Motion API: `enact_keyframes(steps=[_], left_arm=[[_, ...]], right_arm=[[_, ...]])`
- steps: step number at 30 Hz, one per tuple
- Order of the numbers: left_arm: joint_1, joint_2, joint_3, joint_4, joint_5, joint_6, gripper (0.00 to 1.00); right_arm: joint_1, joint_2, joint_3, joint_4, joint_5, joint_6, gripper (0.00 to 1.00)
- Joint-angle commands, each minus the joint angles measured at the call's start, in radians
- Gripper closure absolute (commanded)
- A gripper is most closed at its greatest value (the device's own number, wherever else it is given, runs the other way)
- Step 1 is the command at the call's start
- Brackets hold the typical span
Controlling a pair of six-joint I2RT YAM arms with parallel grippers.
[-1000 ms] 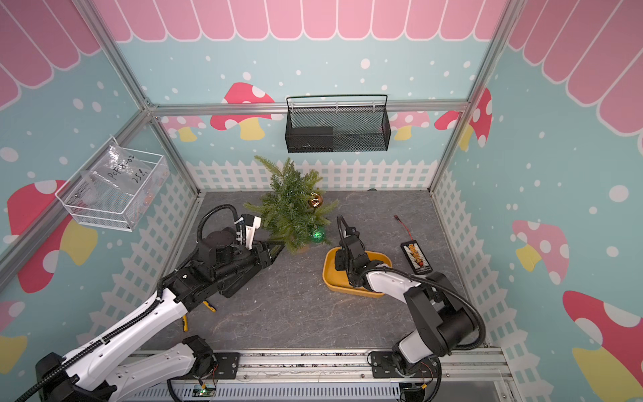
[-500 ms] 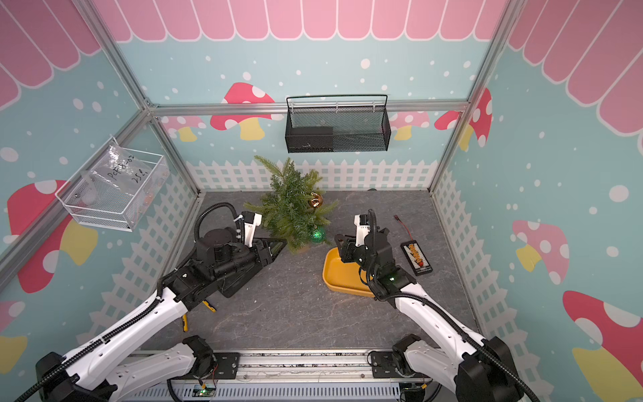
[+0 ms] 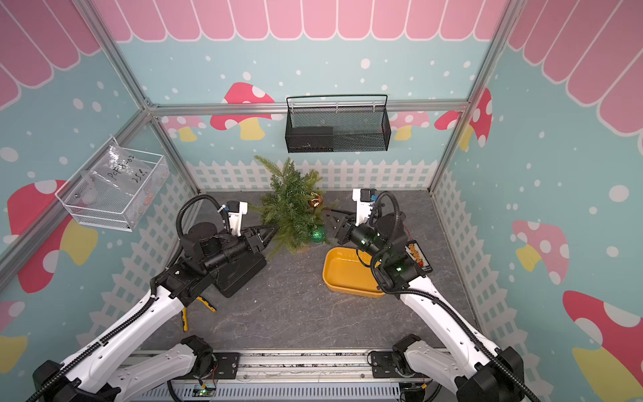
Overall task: Decorate the small christmas tree with ornaments
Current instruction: Pick up an ornament from the container.
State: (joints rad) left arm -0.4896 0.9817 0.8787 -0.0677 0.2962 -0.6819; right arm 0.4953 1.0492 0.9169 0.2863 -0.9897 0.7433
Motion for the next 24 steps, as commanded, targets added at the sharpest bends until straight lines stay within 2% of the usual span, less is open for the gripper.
enact_keyframes(steps=[1,7,24], left_arm=[[0.006,-0.034,0.029,0.001,0.017,-0.019,0.50],[0.026,-0.058,0.025,-0.005,0.001,-0.027,0.50],[0.043,-0.051,0.006,0.000,0.032,-0.019,0.50]], right_arm=[[0.000,0.014,0.059,0.088,-0.056,0.012,0.65],[0.003,0.099,0.122,0.226,-0.084,0.062,0.65],[-0.029,0.352,0.272,0.448,-0.118,0.137,0.65]])
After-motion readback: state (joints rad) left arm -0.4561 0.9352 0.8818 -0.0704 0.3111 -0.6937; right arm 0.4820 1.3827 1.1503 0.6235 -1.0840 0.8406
